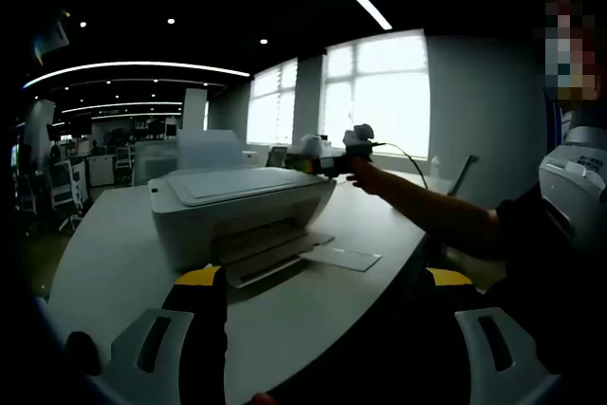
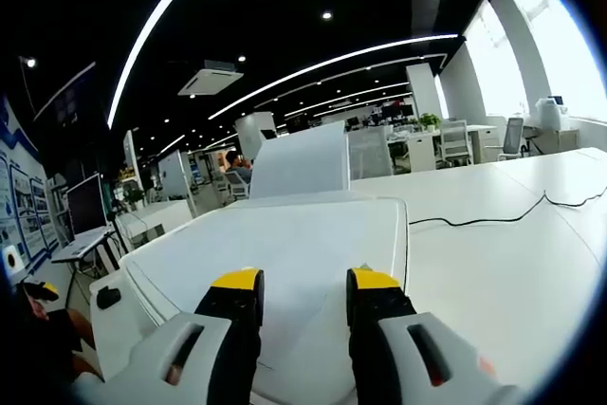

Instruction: Remove the paper from the printer output slot and place it on top of the printer

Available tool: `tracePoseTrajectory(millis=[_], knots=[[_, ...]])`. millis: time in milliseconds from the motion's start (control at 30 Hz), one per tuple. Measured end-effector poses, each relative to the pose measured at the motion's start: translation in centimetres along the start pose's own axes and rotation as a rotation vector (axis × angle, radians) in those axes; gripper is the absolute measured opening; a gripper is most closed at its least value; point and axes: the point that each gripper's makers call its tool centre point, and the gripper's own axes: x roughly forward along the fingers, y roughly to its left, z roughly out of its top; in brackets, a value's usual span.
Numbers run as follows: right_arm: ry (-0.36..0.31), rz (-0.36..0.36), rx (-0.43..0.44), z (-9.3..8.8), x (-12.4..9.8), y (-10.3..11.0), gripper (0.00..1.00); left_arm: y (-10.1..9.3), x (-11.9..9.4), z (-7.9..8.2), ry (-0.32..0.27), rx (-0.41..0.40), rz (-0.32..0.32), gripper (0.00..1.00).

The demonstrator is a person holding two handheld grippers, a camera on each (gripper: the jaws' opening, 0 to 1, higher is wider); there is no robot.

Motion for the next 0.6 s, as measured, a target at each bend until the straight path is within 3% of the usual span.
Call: tracePoseTrajectory(millis=[600], knots=[[-0.006,-0.006,-0.016,0.06,-0.63,-0.24,0.39,-0.06,-0.01,0.1,-0.001,0.002,-0.002,0.87]])
